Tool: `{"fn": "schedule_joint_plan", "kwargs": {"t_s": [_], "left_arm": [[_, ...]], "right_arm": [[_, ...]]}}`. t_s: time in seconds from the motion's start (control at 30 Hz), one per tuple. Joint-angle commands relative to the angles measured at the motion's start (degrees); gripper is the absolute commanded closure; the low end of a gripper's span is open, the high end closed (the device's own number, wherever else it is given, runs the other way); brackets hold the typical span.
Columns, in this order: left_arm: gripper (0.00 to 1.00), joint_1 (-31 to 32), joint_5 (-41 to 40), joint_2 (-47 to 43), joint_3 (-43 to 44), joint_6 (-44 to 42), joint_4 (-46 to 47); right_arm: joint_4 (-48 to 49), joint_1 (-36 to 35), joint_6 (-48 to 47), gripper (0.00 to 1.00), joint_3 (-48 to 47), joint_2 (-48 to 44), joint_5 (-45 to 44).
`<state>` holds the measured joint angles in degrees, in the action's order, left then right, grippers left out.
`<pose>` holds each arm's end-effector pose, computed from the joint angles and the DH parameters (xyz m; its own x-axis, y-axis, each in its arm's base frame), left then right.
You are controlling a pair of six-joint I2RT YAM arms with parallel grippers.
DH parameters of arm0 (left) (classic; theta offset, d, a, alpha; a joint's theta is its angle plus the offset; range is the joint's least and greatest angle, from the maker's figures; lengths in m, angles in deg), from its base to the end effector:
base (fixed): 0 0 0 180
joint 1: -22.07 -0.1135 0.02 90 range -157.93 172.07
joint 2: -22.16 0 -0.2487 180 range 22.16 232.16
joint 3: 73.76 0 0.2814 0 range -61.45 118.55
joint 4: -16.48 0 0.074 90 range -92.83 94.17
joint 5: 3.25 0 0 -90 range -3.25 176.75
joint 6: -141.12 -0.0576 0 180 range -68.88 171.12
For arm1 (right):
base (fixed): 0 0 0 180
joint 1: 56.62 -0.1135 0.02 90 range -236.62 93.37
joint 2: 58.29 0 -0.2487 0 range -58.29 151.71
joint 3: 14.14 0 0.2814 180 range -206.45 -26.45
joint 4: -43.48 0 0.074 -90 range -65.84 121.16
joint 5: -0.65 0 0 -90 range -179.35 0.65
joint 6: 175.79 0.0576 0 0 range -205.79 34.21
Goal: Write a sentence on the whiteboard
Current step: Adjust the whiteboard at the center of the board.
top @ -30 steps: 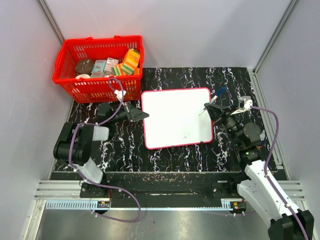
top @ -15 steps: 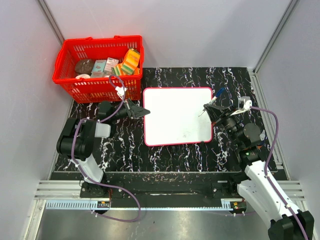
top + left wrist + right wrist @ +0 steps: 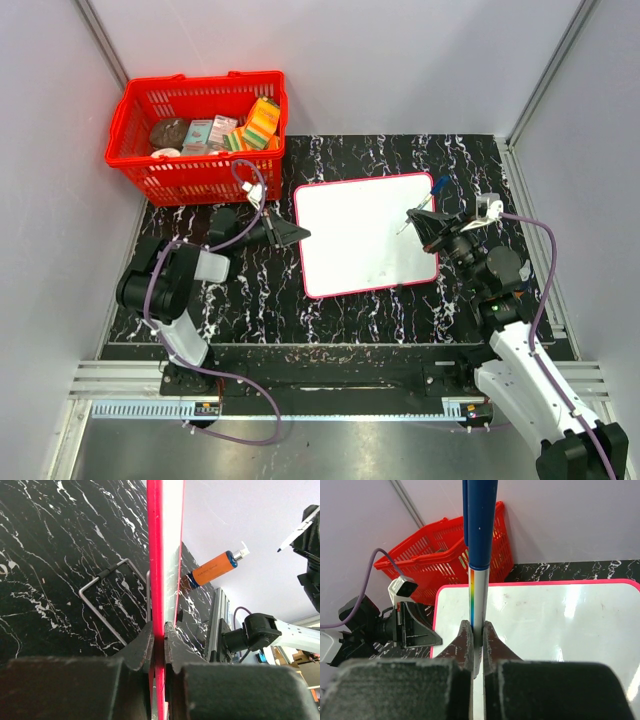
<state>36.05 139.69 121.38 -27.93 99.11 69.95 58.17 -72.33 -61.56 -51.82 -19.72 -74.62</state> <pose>0.3153 -0.1259 0.1333 -0.6826 -0.2915 -0.6701 0.6167 0.2621 -0.7423 0.2202 0.0772 0.2951 0.0044 0.4135 -0.9105 -0.5498 0.7615 0.3432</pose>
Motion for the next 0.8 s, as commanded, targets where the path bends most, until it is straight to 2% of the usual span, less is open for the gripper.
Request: {"fn": "schedule_joint_plan", "kwargs": {"t_s": [0.0,0.23,0.53,0.63,0.77], "left_arm": [[1.00,-0.27,-3.11,-3.15,-1.78,-9.92,-3.09],[1.00,-0.35,-7.42,-7.72,-3.45,-20.81,-15.94],[1.00,-0.27,-10.75,-10.09,-6.18,-21.44,-16.73],[1.00,0.08,-14.36,-12.99,-7.15,-24.34,-20.77],[1.00,0.26,-16.91,-14.40,-8.12,-26.10,-21.66]], "right_arm": [[0.33,-0.12,-0.15,1.00,-0.74,-1.47,1.80],[-0.46,-0.12,0.12,1.00,-0.56,-2.18,2.06],[-1.16,-0.12,-2.07,1.00,-1.18,-1.30,2.16],[-1.34,-0.12,-3.22,1.00,-1.97,0.45,2.59],[3.56,-0.20,-2.43,1.00,-1.44,4.40,3.30]]}}
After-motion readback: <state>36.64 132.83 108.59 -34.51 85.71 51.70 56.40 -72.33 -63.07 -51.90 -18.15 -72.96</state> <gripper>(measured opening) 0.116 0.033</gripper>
